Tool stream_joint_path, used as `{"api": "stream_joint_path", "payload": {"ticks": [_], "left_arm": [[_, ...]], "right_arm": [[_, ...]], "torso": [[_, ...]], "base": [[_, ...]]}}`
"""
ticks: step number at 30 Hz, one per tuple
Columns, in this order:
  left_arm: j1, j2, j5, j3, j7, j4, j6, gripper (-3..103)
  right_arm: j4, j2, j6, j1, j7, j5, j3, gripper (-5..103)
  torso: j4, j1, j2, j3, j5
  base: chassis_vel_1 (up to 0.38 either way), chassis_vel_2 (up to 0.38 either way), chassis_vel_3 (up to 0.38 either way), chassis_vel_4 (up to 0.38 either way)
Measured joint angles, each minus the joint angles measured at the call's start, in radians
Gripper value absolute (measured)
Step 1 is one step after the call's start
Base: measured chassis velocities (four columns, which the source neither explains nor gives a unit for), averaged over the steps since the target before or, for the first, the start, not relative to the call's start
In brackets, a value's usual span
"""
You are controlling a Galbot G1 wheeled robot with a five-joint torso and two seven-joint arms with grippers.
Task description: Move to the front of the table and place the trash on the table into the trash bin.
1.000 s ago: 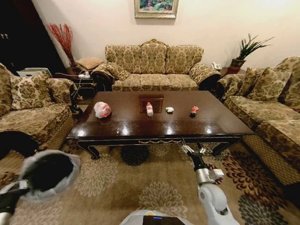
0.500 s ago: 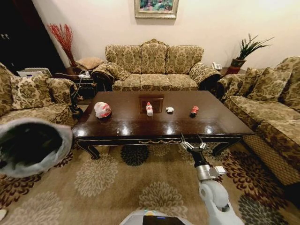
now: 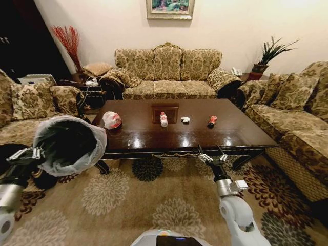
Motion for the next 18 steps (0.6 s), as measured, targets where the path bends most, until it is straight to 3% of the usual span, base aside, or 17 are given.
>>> {"api": "stream_joint_path", "payload": {"ticks": [13, 18], "left_arm": [[-0.021, 0.041, -0.01, 0.018, -0.005, 0.01, -0.002, 3], [-0.024, 0.029, -0.004, 0.037, -0.01, -0.002, -0.006, 3]], "right_arm": [[0.001, -0.016, 0.009, -0.001, -0.004, -0.011, -0.011, 100], [-0.012, -0.028, 0.069, 0.002, -0.031, -0.062, -0.014, 100]], "torso": [[0.0001, 0.0, 0.0, 0.0, -0.0001], [0.0003, 0.0, 0.0, 0.0, -0.0012]], "base": [[0.237, 0.234, -0.233, -0.243], [0.15, 0.19, -0.15, -0.18]]}}
